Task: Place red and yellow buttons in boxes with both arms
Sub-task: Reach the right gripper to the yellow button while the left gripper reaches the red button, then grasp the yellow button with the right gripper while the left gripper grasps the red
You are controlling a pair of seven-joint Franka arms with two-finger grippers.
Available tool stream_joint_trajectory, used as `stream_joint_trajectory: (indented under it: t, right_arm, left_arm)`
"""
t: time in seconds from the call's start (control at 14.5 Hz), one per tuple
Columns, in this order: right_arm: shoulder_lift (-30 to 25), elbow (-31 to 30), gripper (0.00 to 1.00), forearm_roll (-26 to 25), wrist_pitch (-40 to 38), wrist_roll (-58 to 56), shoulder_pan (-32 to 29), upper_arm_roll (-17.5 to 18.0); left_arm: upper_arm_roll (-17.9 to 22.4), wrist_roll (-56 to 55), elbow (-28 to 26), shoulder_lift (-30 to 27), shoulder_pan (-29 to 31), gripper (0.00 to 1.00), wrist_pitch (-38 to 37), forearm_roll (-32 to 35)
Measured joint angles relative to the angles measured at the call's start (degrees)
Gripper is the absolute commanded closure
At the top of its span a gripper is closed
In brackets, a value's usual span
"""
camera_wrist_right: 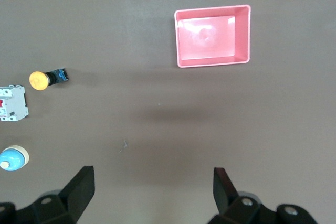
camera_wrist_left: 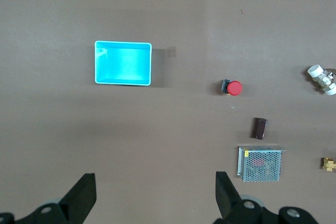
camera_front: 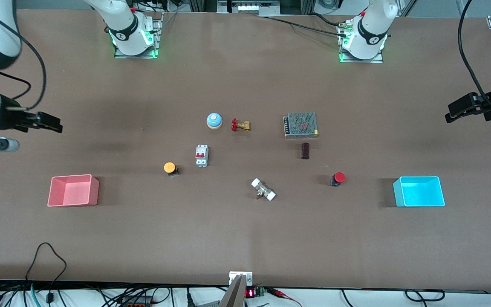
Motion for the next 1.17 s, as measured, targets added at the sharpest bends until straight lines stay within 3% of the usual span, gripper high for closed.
stream_joint_trajectory:
  t: [0.48, 0.83, 1.17]
  right_arm:
    - [7.94, -0.11, 0.00, 0.76, 9.73, 1.22, 8.98, 0.31]
    - [14.15, -0.23, 0.00, 6.90, 17.80, 4.17, 13.60, 0.40]
    - [22.70, 1.69, 0.00, 7.27, 24.97, 6.23, 19.47, 0.51]
  left_arm:
    - [-0.28, 0.00, 0.92, 6.26, -0.27, 0.00, 0.33, 0.00]
    - [0.09, 0.00, 2.14, 11.04, 0.21, 0.00, 2.95, -0.30]
    - [-0.12, -0.04, 3.65, 14.23, -0.25, 0.00, 4.24, -1.83]
